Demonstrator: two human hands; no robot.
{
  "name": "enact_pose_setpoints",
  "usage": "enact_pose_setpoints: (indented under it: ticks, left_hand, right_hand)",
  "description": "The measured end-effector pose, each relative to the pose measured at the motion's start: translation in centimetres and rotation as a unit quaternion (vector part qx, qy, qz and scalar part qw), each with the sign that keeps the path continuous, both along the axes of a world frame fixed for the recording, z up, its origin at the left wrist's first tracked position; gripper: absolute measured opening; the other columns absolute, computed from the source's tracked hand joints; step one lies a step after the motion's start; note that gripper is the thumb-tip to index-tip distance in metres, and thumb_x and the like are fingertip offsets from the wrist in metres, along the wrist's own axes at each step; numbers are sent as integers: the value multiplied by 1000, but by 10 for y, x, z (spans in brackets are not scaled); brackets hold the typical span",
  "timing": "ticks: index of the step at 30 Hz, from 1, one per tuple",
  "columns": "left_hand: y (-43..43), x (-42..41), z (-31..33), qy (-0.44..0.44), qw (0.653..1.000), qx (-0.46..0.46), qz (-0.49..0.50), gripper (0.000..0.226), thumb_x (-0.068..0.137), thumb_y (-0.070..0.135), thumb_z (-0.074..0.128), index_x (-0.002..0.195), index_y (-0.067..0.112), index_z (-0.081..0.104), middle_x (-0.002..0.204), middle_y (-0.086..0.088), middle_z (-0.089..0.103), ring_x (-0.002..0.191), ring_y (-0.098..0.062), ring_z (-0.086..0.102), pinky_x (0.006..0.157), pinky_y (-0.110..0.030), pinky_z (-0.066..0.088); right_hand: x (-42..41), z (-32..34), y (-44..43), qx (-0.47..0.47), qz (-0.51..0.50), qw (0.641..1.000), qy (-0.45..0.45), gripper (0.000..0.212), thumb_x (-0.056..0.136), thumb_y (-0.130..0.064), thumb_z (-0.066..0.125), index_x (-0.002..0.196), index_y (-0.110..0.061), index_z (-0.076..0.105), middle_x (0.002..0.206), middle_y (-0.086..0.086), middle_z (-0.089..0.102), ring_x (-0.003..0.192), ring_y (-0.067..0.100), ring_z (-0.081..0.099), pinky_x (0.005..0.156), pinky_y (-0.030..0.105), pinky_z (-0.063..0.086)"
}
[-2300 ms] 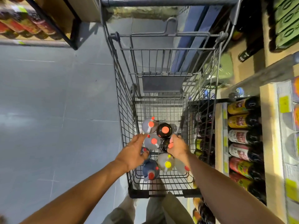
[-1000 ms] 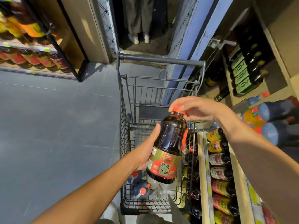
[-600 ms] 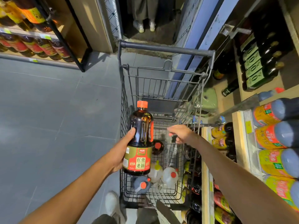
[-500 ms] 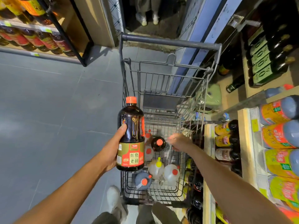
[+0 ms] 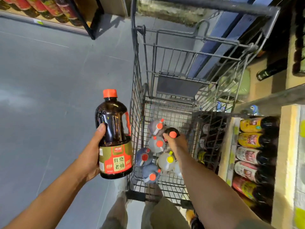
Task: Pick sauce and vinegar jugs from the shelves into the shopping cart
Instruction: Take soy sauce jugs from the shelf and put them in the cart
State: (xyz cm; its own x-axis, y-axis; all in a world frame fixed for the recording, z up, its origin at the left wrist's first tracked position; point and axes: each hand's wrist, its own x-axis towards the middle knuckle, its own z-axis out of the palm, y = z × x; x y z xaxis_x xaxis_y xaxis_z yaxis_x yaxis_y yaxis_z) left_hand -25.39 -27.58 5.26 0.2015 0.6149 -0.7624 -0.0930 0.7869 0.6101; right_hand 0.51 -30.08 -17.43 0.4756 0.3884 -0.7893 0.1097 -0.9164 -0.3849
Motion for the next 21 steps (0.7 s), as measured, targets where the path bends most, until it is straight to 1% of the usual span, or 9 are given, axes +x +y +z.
enact_pose_setpoints:
  ticks: [2, 5, 7, 9, 11, 13, 16, 18, 21]
  left_hand:
    - [0, -3, -4, 8, 1000, 0, -4, 118, 37, 87, 79, 134, 22, 59, 122, -17, 71, 110, -40, 69, 98, -59, 51]
    - [2, -6, -8, 9, 1000, 5, -9, 97, 45, 88, 75, 120, 25, 71, 123, -19, 70, 111, -42, 68, 100, -59, 48]
    - [3, -8, -12, 20, 1000, -1, -4, 96, 51, 87, 73, 124, 24, 67, 124, -18, 70, 112, -43, 68, 102, -63, 46]
    - [4, -8, -14, 22, 1000, -6, -1, 91, 59, 83, 65, 127, 23, 63, 123, -17, 71, 113, -42, 68, 104, -64, 45]
    - [5, -8, -17, 23, 1000, -10, -3, 93, 57, 84, 66, 127, 24, 62, 121, -17, 72, 113, -42, 67, 102, -61, 47]
    - [6, -9, -21, 21, 1000, -13, 3, 103, 48, 87, 74, 128, 23, 62, 123, -18, 71, 112, -42, 68, 100, -60, 49]
    - [7, -9, -25, 11, 1000, -20, 19, 101, 47, 87, 75, 124, 23, 66, 125, -20, 69, 112, -43, 67, 100, -62, 48]
    - [6, -9, -27, 9, 999, -26, 21, 96, 46, 88, 75, 118, 25, 71, 123, -19, 70, 112, -42, 68, 97, -60, 52]
    - [6, -11, -31, 14, 999, -31, 19, 104, 43, 88, 76, 123, 23, 66, 122, -18, 71, 111, -41, 69, 94, -57, 55]
  right_hand:
    - [4, 4, 3, -1, 9, 1000, -26, 56, 70, -45, 87, 105, -16, 55, 99, 6, 69, 85, 26, 67, 70, 33, 54]
    - [17, -2, 2, 14, 103, 994, -45, 55, 77, -35, 85, 121, -16, 57, 116, 5, 67, 103, 28, 65, 77, 31, 48]
    - [28, -7, 1, 32, 160, 986, -35, 56, 83, -25, 80, 133, -19, 56, 130, 8, 63, 117, 29, 61, 87, 30, 46]
    - [36, -9, 4, 45, 194, 979, -29, 69, 85, -18, 77, 147, -19, 47, 144, 9, 55, 132, 30, 53, 105, 36, 44]
    - [40, -10, 5, 44, 202, 978, -19, 84, 85, -17, 77, 157, -19, 33, 152, 9, 48, 140, 31, 46, 116, 41, 38]
    - [38, -14, 5, 38, 176, 984, -1, 97, 81, -20, 82, 160, -18, 24, 155, 9, 44, 142, 31, 42, 114, 39, 36]
    - [25, -19, 2, 33, 113, 993, -20, 97, 71, -28, 91, 150, -16, 35, 145, 10, 51, 134, 32, 50, 100, 33, 42]
    - [13, -25, -1, 31, 97, 993, -57, 98, 65, -37, 93, 143, -16, 40, 140, 10, 53, 128, 33, 54, 99, 37, 46]
    - [1, -30, -3, 25, 105, 988, -108, 105, 61, -47, 92, 145, -14, 37, 141, 12, 51, 129, 35, 52, 102, 46, 48]
